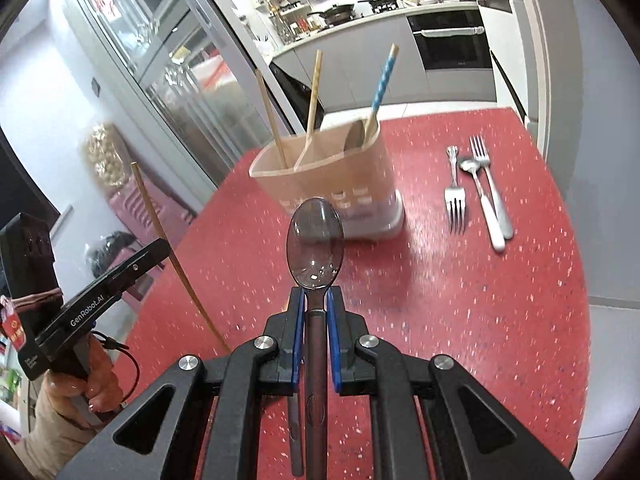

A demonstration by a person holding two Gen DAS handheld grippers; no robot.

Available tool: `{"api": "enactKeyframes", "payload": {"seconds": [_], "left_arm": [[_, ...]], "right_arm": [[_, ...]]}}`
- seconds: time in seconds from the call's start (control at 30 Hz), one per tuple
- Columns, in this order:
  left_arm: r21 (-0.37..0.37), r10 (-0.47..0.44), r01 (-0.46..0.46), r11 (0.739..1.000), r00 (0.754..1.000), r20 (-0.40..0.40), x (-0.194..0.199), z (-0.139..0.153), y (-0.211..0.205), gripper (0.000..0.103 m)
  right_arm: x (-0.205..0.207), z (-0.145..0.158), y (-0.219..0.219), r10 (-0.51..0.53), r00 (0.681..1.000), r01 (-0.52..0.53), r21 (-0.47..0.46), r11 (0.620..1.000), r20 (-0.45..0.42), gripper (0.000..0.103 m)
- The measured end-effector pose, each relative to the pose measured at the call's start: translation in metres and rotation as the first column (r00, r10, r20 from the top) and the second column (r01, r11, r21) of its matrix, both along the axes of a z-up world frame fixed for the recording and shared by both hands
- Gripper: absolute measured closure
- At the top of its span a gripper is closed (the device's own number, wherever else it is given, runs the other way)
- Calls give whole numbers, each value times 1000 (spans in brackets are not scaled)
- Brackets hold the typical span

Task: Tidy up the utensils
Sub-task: 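Lift the spoon and chopstick upright and lower both into the beige holder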

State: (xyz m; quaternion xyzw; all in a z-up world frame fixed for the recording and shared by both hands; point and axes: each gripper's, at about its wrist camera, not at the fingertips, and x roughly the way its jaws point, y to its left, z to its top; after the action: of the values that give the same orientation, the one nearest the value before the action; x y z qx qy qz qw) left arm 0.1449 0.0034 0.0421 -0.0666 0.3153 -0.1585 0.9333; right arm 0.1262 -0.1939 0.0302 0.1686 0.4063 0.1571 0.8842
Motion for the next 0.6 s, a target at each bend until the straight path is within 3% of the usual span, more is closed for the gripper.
{"api": "enactKeyframes", "payload": {"seconds": [0.27,0.6], "left_arm": [[-45,26,-25,999,999,39,17,27,1,74],[-48,36,-30,998,991,130,55,72,-7,74]], "right_arm": [[19,30,-7,-12,998,10,22,1000,57,91],[67,72,-15,-25,992,18,60,998,123,91]]}}
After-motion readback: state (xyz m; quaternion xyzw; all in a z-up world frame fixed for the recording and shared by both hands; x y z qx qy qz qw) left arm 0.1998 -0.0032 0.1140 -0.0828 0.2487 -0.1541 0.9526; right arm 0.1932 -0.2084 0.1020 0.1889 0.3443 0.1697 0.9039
